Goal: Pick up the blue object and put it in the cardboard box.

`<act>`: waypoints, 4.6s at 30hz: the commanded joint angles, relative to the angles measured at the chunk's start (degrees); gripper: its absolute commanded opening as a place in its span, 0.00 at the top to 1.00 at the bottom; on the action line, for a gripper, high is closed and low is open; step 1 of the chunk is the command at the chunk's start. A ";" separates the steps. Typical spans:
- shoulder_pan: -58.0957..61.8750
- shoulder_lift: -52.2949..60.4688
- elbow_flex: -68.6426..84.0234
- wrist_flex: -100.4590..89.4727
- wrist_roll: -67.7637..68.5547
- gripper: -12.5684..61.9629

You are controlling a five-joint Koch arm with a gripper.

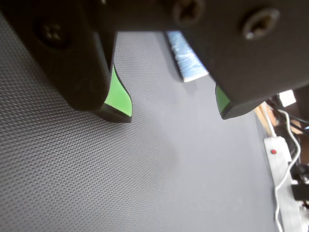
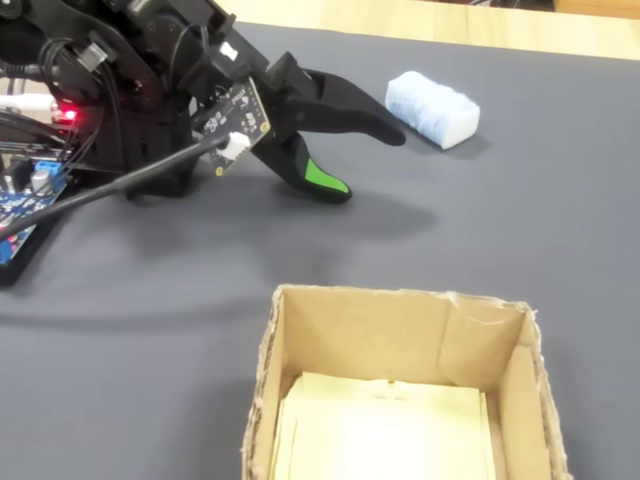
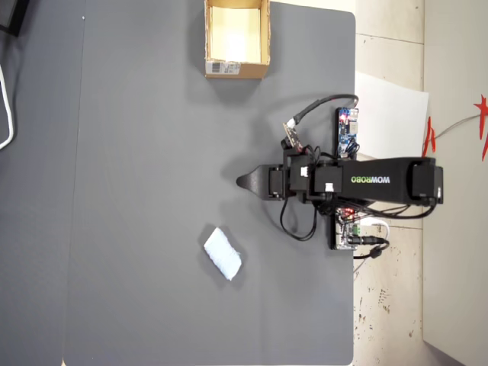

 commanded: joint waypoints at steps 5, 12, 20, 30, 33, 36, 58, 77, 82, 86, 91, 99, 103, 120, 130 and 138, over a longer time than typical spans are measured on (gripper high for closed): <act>-1.49 4.83 0.70 4.04 15.21 0.38; -2.90 4.83 -2.72 8.70 21.27 0.38; -5.19 3.96 -10.55 18.81 24.79 0.38; -10.99 -3.34 -26.02 30.32 27.60 0.38; -12.13 -5.98 -29.71 32.61 27.60 0.38; -13.45 -8.35 -32.34 34.01 27.60 0.38; -25.14 -33.31 -61.00 48.34 26.46 0.38; -29.97 -50.80 -70.40 44.03 10.28 0.46; -29.97 -51.24 -68.91 42.28 7.47 0.60; -29.88 -50.54 -68.03 40.52 2.29 0.71; -27.77 -46.67 -64.42 37.09 2.11 0.71; -17.05 -31.99 -50.71 20.21 2.11 0.71; -12.22 -27.07 -45.00 13.71 1.58 0.71; 23.82 -17.23 -39.99 -6.68 -11.51 0.71; 40.43 -18.81 -43.95 -6.42 -11.87 0.71; 47.29 -25.40 -51.24 -3.34 -11.43 0.71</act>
